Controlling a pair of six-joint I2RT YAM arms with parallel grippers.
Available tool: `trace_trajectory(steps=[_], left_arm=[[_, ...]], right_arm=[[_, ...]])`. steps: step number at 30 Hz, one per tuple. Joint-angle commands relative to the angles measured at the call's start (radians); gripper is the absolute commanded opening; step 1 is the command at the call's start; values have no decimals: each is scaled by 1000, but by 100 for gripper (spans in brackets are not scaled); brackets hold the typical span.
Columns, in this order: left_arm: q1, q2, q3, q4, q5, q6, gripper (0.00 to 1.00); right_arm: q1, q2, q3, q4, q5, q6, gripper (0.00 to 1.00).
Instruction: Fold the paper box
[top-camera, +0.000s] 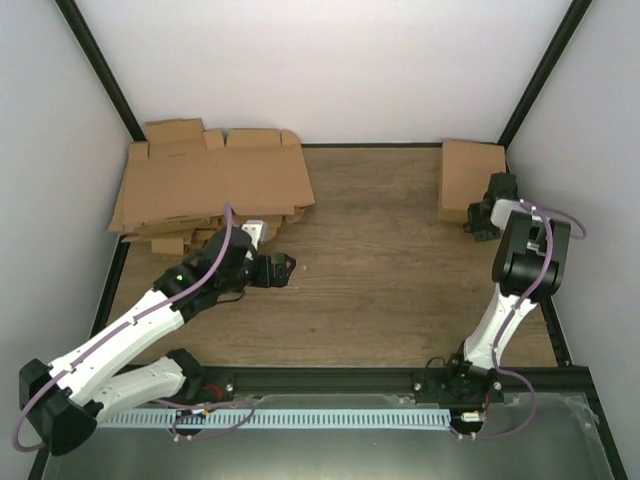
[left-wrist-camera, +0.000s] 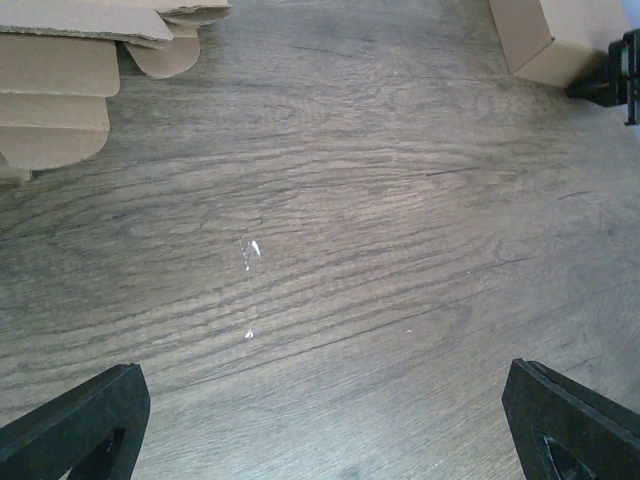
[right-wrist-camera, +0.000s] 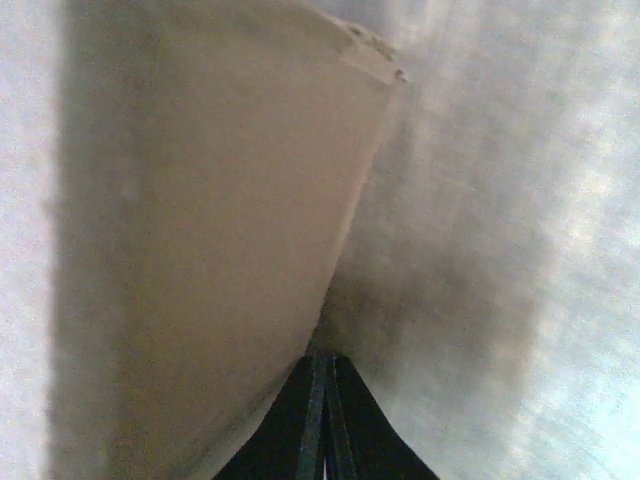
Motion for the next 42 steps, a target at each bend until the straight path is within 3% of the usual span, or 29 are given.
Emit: trace_trajectory(steps=[1, 8, 15, 18, 21, 24, 26, 35, 42], left_arm=[[6, 8, 45, -16, -8, -6, 100], [5, -7, 35, -19, -1, -14, 100], [5, 4, 33, -7, -1, -18, 100], [6, 16, 35, 0, 6, -19, 100], [5, 37, 40, 9, 14, -16, 100], [5, 48, 42, 13, 18, -15, 100], [4, 50, 43, 16, 19, -17, 100], [5, 80, 62, 6, 5, -15, 100], [4, 103, 86, -2, 3, -14, 100]], right_arm=[[-31, 116, 93, -2, 21, -37, 1], [-42, 142, 219, -80, 208, -76, 1], [15, -44, 139, -116, 305, -188, 1], [152, -144, 89, -18, 357, -401, 1], [231, -183, 80, 134, 176, -681, 1], [239, -130, 135, 186, -98, -820, 1], [248, -49, 226, 135, -127, -849, 1], [251, 283, 604, -79, 39, -857, 1], [250, 311, 635, -115, 190, -806, 1]])
